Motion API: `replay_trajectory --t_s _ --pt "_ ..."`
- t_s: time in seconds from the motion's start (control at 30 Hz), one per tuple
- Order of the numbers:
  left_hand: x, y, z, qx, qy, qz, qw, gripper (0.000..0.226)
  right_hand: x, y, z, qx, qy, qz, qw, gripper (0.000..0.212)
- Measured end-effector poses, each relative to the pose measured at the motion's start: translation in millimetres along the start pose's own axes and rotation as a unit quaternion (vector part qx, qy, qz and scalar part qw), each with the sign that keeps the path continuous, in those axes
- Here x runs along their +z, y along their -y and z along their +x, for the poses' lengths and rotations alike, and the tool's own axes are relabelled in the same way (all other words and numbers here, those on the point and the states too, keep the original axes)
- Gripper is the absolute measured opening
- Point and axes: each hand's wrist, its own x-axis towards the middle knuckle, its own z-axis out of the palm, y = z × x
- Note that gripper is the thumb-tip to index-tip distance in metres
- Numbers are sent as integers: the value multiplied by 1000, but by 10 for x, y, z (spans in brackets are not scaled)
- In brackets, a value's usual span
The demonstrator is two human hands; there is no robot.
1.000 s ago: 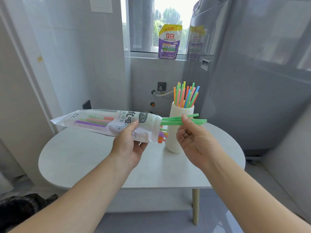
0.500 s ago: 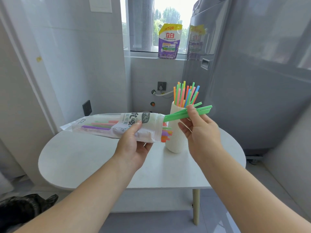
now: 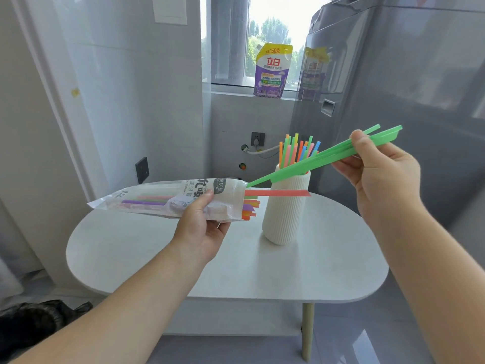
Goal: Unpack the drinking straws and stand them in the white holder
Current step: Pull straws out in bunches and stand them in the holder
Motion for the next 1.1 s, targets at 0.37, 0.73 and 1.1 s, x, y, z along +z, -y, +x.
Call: replay_trajectory --t_s 0.37,0.73,1.1 --pt "-14 1 28 5 -3 26 1000 44 -47 -189 -65 39 1 -1 999 14" --pt "19 7 16 2 -14 31 999 47 5 -188 -154 -12 37 -49 998 26" --pt "8 -19 26 6 -45 26 999 50 45 -250 -199 -51 103 -70 991 20"
